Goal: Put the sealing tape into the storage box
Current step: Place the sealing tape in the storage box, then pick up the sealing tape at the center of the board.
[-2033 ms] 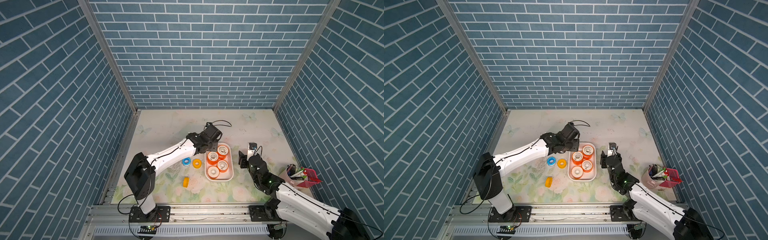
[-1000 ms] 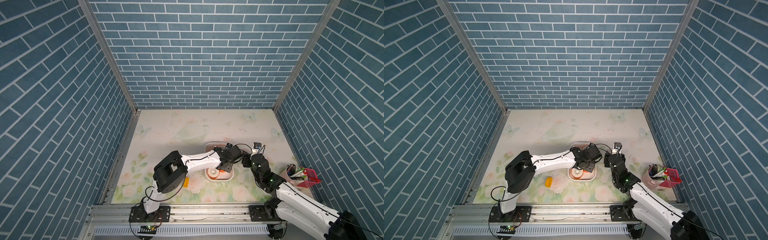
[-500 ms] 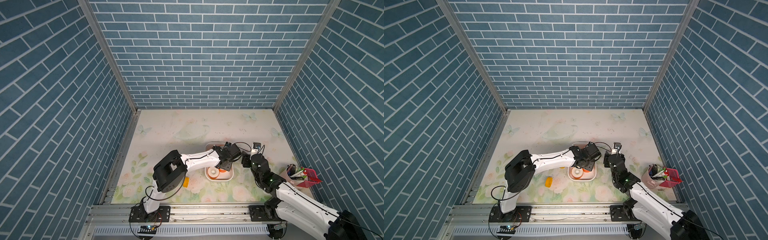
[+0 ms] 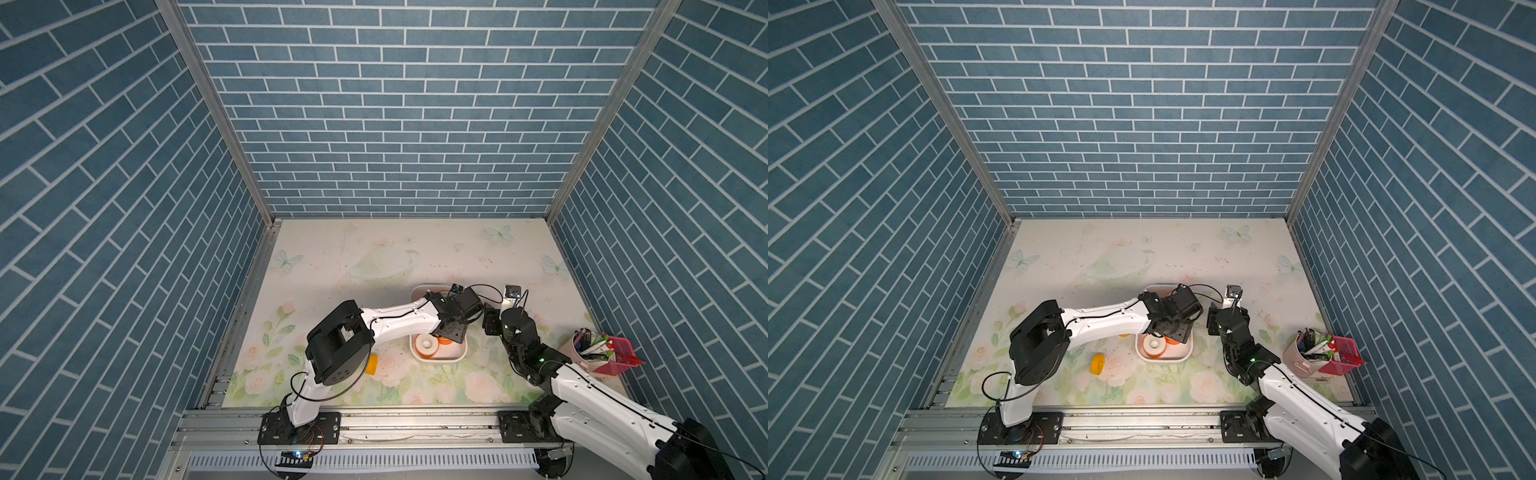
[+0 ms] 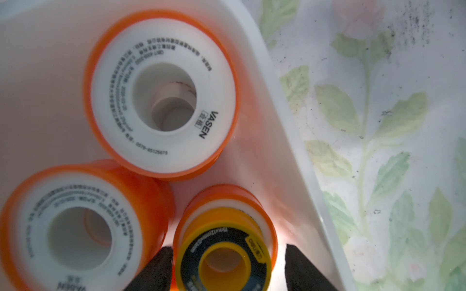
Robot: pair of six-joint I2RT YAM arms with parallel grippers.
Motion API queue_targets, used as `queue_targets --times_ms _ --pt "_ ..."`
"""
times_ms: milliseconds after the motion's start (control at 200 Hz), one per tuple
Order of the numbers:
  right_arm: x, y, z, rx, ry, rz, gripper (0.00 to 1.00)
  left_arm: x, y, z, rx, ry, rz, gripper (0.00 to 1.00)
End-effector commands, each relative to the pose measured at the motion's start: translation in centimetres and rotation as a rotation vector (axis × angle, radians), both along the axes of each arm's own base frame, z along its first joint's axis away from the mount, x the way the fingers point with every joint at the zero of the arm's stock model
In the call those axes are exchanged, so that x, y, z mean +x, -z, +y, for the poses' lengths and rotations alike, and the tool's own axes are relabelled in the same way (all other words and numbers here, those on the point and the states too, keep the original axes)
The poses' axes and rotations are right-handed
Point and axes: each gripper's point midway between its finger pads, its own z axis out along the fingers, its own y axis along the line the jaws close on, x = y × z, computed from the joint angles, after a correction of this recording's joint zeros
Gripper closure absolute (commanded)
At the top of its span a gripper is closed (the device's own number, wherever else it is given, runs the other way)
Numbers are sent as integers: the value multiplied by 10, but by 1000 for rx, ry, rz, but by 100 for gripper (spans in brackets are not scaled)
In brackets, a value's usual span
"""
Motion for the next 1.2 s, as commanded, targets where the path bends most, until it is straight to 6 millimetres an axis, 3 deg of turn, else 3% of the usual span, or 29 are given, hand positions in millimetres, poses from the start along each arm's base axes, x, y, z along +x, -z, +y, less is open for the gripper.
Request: queue_targets --times_ms 0,195,400,520,645,790,975,1120,1195 --pt "0 2 -1 -3 0 4 38 -3 -20 1 -23 1 -17 26" --pt "0 1 -1 -1 0 3 38 -3 -36 5 -38 -5 -43 26" --pt "-1 1 -1 -2 0 1 37 4 -65 17 -54 -32 -104 26" --pt "0 -2 2 -4 -22 -5 35 12 -84 46 -56 -80 -138 26" --pt "2 -12 12 16 -64 -14 34 20 -104 97 -71 -164 -165 26" --pt "3 -37 63 77 -309 -2 35 29 -117 171 -95 -292 -185 24" --pt "3 -57 133 12 -538 104 34 33 -121 261 -94 -462 -208 22" --pt "-11 -46 206 -38 -788 264 30 32 -128 314 -71 -564 -247 20" --pt "-13 -33 232 -82 -849 343 29 31 -127 337 -50 -606 -259 19"
